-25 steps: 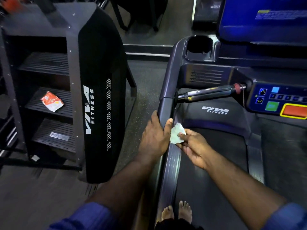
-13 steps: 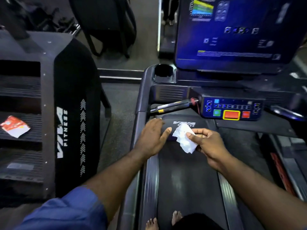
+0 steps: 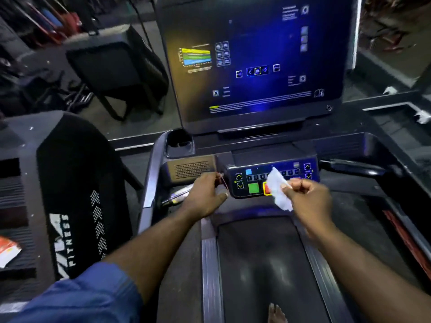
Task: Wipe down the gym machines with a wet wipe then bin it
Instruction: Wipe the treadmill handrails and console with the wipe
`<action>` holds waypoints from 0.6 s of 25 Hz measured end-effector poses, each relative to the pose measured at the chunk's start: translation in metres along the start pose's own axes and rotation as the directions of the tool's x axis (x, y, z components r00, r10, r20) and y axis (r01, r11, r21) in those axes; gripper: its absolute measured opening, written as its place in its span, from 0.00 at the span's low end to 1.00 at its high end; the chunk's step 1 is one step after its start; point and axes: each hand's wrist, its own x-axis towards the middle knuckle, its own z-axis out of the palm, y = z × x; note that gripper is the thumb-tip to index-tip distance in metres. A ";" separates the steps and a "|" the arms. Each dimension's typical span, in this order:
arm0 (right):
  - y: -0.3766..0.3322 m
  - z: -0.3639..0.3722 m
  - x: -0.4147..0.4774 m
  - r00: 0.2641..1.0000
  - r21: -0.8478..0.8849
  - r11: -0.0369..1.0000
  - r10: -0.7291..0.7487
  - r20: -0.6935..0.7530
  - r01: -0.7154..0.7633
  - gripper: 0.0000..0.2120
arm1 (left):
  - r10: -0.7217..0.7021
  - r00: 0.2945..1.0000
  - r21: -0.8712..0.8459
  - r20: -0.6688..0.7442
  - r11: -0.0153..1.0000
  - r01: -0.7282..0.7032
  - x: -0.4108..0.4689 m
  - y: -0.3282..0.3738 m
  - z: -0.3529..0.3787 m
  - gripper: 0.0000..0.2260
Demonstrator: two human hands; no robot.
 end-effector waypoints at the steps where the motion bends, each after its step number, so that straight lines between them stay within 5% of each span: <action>1: -0.001 -0.002 0.015 0.993 -0.114 0.991 -0.078 -0.091 0.067 0.03 | -0.002 1.000 0.039 0.003 0.999 0.001 0.005 0.004 0.002 0.20; 4: -0.029 0.020 0.049 0.889 -0.246 0.885 -0.436 -0.143 0.395 0.05 | -0.016 0.998 0.056 -0.053 0.998 0.019 0.013 0.004 0.004 0.25; 7: -0.029 0.067 0.056 0.713 -0.272 0.673 -0.697 0.080 0.688 0.08 | 0.018 0.999 0.119 -0.037 0.993 -0.014 0.029 -0.006 0.009 0.16; 11: 0.007 0.105 0.038 0.646 -0.245 0.600 -0.728 0.227 0.762 0.08 | 0.054 0.993 0.124 0.104 0.990 -0.067 0.060 -0.024 0.016 0.11; 15: 0.039 0.099 -0.006 0.679 -0.379 0.563 -0.619 0.395 0.734 0.27 | 0.053 0.935 0.141 0.350 0.984 -0.108 0.095 -0.039 0.006 0.18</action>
